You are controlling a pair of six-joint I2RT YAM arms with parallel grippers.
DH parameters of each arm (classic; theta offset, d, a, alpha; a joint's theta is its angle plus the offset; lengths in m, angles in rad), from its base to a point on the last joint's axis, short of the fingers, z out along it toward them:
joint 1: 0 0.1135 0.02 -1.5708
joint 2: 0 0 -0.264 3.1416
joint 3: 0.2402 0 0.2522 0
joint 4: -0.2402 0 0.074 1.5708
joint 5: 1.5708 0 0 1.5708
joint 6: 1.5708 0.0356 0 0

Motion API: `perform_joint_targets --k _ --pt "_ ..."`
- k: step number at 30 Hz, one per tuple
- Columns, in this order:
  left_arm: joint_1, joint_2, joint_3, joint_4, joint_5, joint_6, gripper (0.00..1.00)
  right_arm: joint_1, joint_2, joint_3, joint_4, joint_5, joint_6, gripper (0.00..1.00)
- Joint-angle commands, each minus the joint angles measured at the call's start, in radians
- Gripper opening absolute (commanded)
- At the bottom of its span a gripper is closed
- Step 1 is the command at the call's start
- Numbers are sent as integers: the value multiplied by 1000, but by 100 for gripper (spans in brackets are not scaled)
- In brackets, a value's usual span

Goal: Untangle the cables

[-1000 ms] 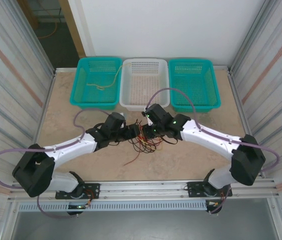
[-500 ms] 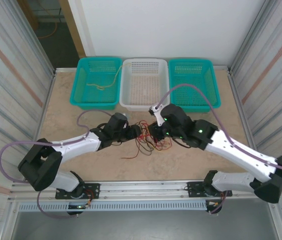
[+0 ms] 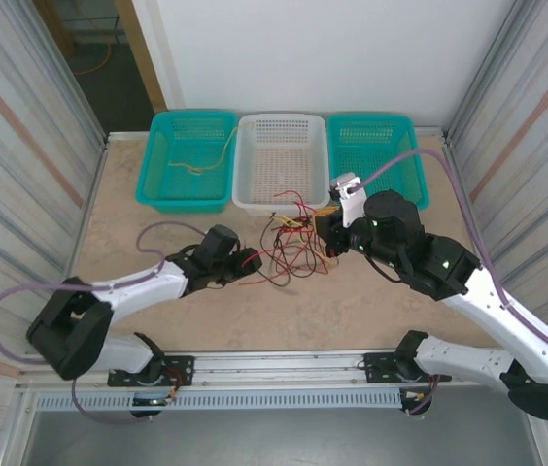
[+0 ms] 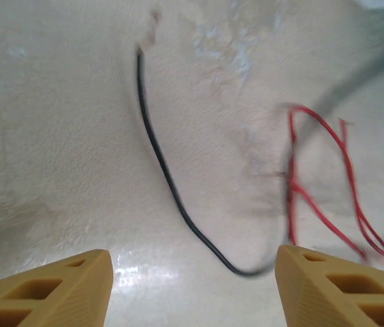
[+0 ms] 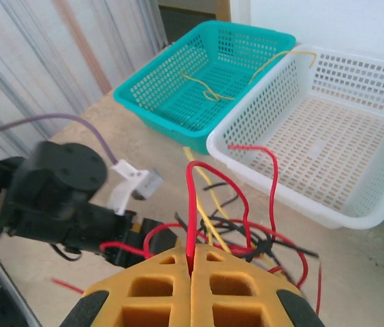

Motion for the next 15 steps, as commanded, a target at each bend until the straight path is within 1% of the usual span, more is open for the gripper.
perform_joint_targets --k 1,5,8,11,15 --pt "9 -150 25 -74 -57 73 71 -7 16 19 29 14 -23 0" --pt "8 -284 76 -139 -87 172 76 -7 70 19 35 -9 -24 0" --pt "9 -346 110 -152 -75 252 79 -5 99 18 33 -30 -24 0" --pt "8 -367 132 -144 -44 306 85 -1 121 12 36 -44 -23 0" --pt "6 -345 135 -116 5 354 93 9 142 12 44 -64 -23 0"
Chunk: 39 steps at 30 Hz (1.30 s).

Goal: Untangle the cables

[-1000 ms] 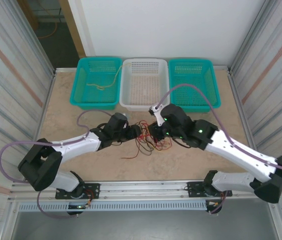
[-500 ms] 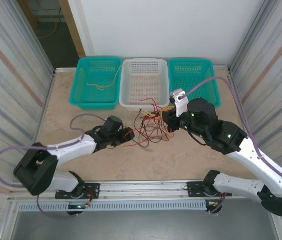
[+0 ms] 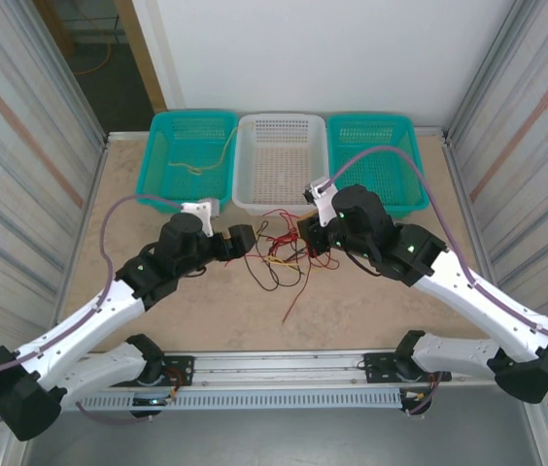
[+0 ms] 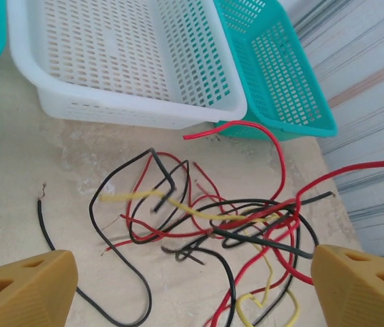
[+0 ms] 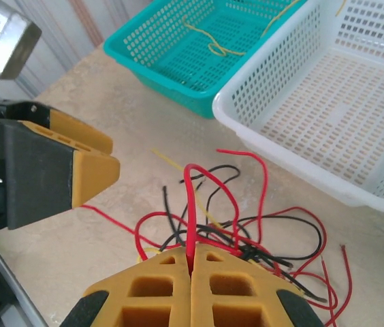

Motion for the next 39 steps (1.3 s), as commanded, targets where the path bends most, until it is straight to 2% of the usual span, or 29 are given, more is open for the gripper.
perform_joint_targets --k 1,2,5,11,14,18,22,28,30,32,39 --pt "5 34 7 13 54 83 95 11 6 10 46 -32 -22 0" --pt "4 55 0 33 72 81 98 16 9 9 51 -38 -22 0" --pt "-4 127 -25 133 142 62 99 37 17 11 69 -52 -27 0" --pt "-20 187 -48 278 174 63 99 77 36 27 70 -70 -45 0" --pt "-20 221 -48 299 205 68 99 91 36 28 76 -71 -50 0" --pt "-22 260 -85 385 267 31 99 95 29 30 97 -69 -51 0" --pt "-27 280 -133 464 283 -17 99 95 24 46 116 -54 -54 0" --pt "-37 373 -115 446 251 -59 92 95 25 102 135 -81 -63 0" --pt "-37 409 -101 397 187 -85 87 95 10 118 137 -86 -65 0" --pt "-32 431 -106 370 134 -118 84 95 -22 121 151 -79 -67 0" --pt "-2 465 -146 342 104 -186 71 60 -171 124 162 -37 -80 0"
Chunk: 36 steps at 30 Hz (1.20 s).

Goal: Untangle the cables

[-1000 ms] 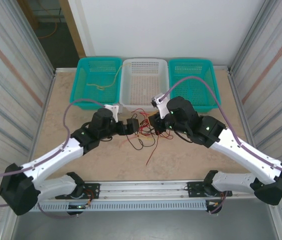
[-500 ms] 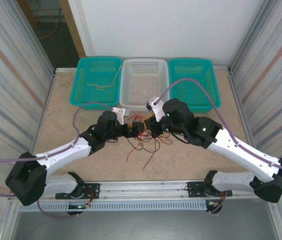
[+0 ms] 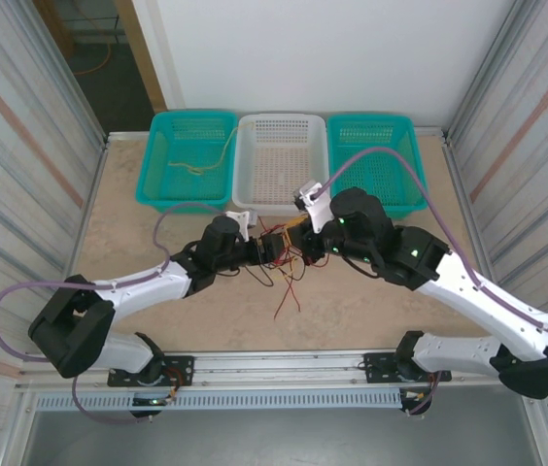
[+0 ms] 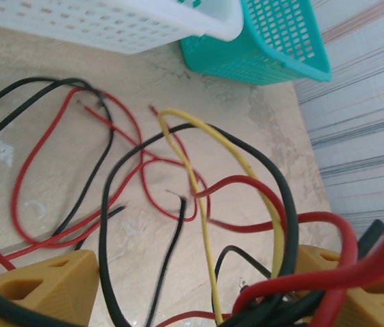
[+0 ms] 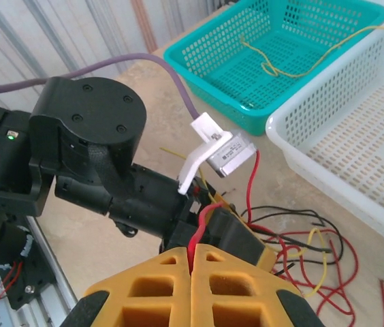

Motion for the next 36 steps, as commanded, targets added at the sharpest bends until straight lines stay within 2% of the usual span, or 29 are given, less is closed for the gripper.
perform_joint_targets --k 1,6,14,21,29,36 --pt "35 45 -51 -155 -96 -55 70 -24 -160 71 160 16 -30 0" --pt "41 50 -83 -156 -99 -92 67 -87 -234 77 160 16 -30 0" --pt "48 53 -108 -166 -107 -126 65 -166 -304 99 153 88 -49 0" --pt "54 63 -109 -186 -115 -143 65 -208 -347 142 149 231 -100 0" --pt "57 69 -99 -193 -111 -141 65 -211 -313 182 171 355 -145 0" --pt "57 -2 -78 -199 -60 -131 68 -235 -188 252 158 466 -188 0"
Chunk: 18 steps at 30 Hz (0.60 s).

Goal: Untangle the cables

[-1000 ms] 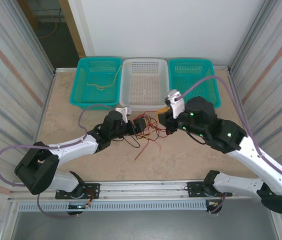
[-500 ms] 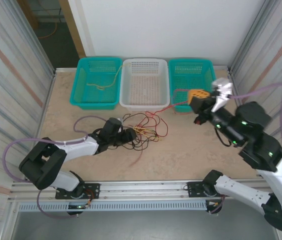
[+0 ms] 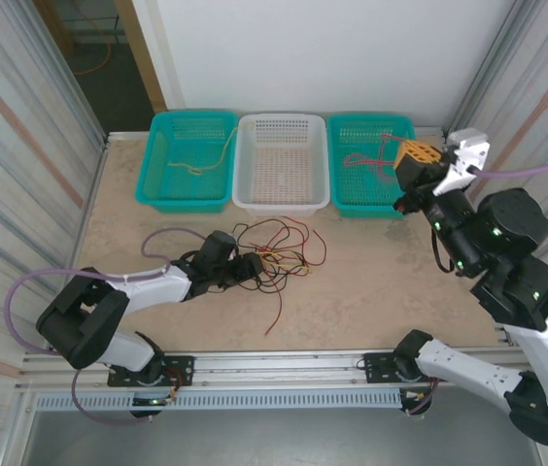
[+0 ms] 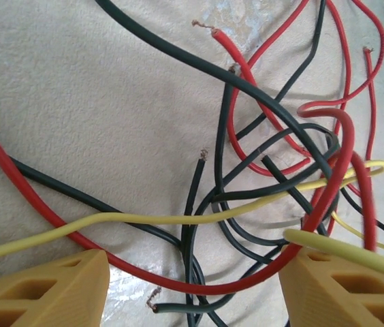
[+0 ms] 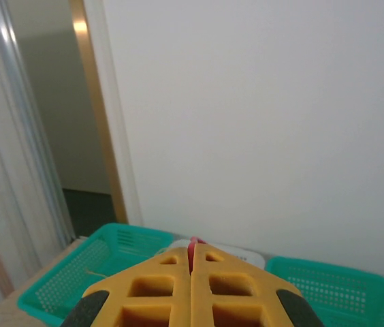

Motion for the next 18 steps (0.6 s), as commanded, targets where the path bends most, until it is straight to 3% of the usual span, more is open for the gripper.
perform_joint_targets --k 1,6,12,18 --pt "1 -67 37 -26 27 4 69 -38 66 56 4 69 -54 0" --pt "-13 -164 77 -73 23 48 71 -205 242 154 -47 15 -19 0" --pt "-23 -309 97 -165 -42 91 69 -472 451 274 -61 -186 115 0" --pt "-21 -433 76 -247 -102 122 69 -610 657 382 -66 -303 174 0"
